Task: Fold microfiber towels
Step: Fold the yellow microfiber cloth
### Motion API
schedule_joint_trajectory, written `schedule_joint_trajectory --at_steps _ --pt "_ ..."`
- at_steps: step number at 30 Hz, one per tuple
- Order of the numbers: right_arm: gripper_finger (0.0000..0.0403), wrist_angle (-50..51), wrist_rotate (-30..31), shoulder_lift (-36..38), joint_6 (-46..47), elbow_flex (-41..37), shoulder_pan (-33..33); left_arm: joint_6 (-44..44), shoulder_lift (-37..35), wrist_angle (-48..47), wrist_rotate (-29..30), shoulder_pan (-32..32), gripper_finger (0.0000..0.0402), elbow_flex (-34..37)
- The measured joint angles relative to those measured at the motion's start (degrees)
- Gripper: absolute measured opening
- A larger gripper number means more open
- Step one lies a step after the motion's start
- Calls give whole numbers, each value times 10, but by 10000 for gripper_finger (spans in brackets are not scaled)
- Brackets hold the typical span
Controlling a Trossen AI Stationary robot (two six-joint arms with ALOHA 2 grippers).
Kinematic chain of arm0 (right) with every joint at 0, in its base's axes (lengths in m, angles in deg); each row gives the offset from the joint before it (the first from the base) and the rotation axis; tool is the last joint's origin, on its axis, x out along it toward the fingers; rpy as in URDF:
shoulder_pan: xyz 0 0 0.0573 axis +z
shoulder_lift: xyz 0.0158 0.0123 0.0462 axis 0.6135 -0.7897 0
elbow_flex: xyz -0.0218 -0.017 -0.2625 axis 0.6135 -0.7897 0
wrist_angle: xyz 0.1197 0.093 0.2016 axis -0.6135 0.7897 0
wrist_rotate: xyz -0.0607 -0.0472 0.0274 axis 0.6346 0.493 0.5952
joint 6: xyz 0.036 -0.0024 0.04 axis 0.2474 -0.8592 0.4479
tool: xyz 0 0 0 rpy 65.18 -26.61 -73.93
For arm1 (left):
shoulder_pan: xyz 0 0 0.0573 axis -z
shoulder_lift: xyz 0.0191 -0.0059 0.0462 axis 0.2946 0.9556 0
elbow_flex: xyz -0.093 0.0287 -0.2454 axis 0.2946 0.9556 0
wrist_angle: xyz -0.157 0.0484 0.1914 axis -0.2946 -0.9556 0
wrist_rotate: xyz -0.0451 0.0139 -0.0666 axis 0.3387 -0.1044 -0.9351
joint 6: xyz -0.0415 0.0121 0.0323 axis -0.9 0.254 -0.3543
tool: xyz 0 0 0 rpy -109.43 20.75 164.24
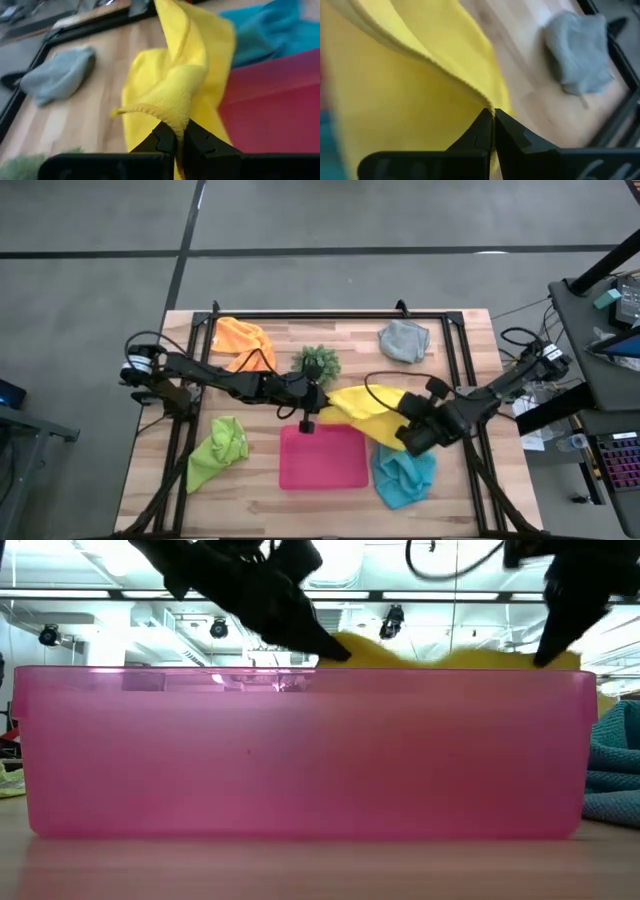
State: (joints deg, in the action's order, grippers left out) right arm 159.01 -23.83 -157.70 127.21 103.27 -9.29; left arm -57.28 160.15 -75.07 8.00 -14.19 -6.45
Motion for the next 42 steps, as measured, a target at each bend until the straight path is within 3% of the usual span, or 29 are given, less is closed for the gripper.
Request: schedule_joint_trajectory --at_steps 5,13,23,28,35,42 --pt "8 -9 7 -3 3 -46 -41 -3 18 4 89 -8 0 -13" --pt "8 -41 13 -2 -7 -92 -85 -2 42 43 84 -28 0 -19" --pt "9 -52 28 -5 -22 -94 -114 -3 69 43 78 -34 5 -22" --pt "20 -52 29 -5 -21 -95 -127 -4 69 43 79 -41 54 -28" --pt "80 -43 38 -5 -13 -82 -144 -4 68 43 122 -47 137 -40" --pt "113 -18 37 0 -28 -42 -145 21 53 41 127 -45 172 -47"
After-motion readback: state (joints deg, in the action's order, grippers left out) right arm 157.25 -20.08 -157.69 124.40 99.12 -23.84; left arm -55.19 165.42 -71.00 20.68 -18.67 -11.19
